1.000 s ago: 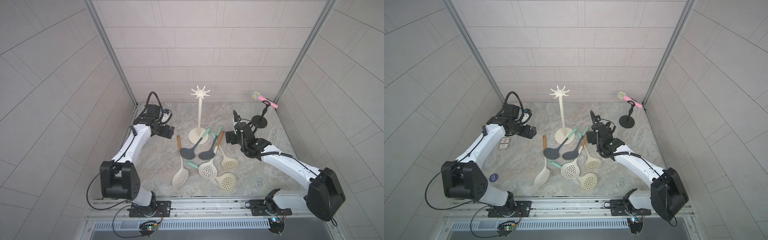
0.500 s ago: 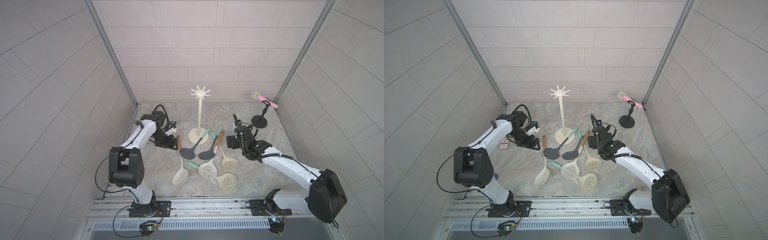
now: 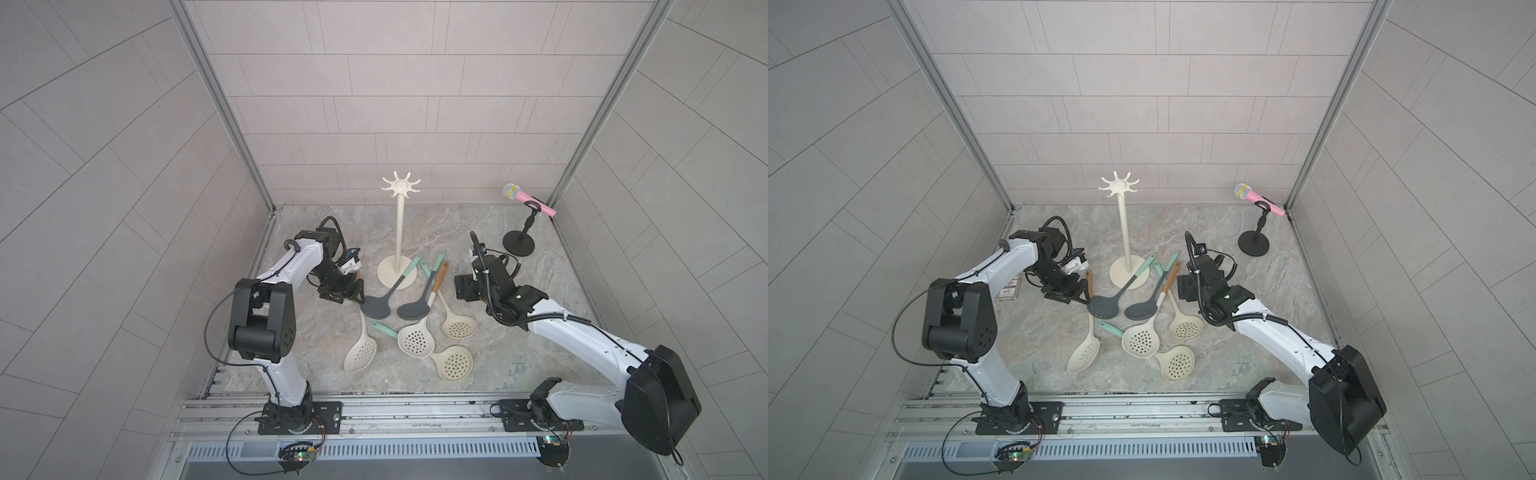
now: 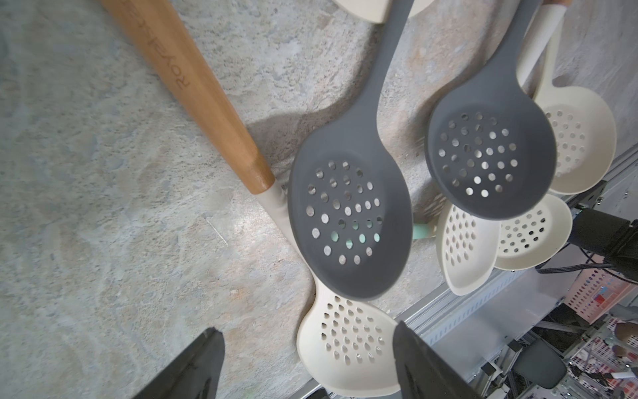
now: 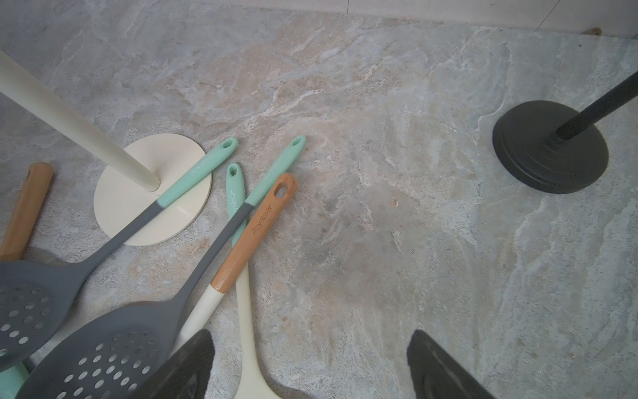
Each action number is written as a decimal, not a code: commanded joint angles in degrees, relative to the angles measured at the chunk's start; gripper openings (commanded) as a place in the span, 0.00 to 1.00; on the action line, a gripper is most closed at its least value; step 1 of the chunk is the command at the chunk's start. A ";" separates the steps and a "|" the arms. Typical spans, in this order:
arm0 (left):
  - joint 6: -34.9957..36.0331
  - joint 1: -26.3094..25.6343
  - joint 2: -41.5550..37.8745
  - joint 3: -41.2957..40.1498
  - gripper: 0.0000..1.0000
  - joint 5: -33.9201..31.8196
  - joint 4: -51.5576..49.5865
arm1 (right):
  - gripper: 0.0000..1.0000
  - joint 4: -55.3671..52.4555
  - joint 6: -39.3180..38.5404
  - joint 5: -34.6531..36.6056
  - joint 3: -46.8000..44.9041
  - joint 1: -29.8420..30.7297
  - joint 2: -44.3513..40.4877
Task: Hang the skimmer on the kitchen utensil rack
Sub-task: Pick up the skimmer from the center of the board.
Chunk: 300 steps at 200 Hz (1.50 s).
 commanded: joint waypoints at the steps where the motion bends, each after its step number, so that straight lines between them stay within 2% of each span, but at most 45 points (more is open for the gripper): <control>1: -2.37 -0.30 1.69 1.73 0.83 1.16 0.52 | 0.89 0.48 1.22 0.35 -0.68 0.13 -1.21; 82: -5.91 -1.68 8.40 7.91 0.82 -0.84 -0.80 | 0.89 1.97 2.00 0.05 -1.14 0.15 -0.65; 110: -5.90 -2.06 10.77 9.10 0.75 -0.05 -1.98 | 0.89 2.29 1.97 0.63 -1.78 0.13 -0.65; 138: -5.35 -2.32 12.73 9.14 0.74 -0.74 -2.92 | 0.89 2.77 1.74 0.92 -1.81 0.15 -0.16; 169: -4.42 -2.50 14.47 9.32 0.65 1.11 -3.84 | 0.89 3.48 1.87 0.42 -1.33 0.11 1.33; 198: -3.50 -2.89 16.07 9.83 0.41 2.55 -4.81 | 0.88 3.47 1.92 0.00 -0.34 0.07 2.84; 214: -3.17 -3.07 16.52 10.01 0.39 2.94 -5.12 | 0.88 3.60 1.84 0.09 -0.15 0.19 3.19; 220: -2.93 -3.11 16.61 10.09 0.30 3.06 -5.21 | 0.88 3.73 1.74 0.11 -0.18 0.14 3.22; 234: -2.32 -3.30 16.91 10.49 0.22 3.03 -5.79 | 0.88 3.67 1.69 0.35 -0.23 0.08 3.28; 246: -1.82 -3.32 17.07 10.63 0.09 3.18 -6.13 | 0.88 3.72 1.66 0.39 -0.23 0.10 3.39; 262: -1.61 -3.30 17.18 10.63 0.08 3.11 -6.22 | 0.88 3.73 1.69 0.48 -0.31 0.11 3.40; 274: -1.40 -3.35 17.27 10.54 0.00 3.18 -6.22 | 0.88 3.74 1.67 0.49 -0.25 0.12 3.56; 300: -1.12 -3.32 17.23 10.46 0.00 3.59 -6.39 | 0.88 3.71 1.61 0.46 -0.07 0.10 3.59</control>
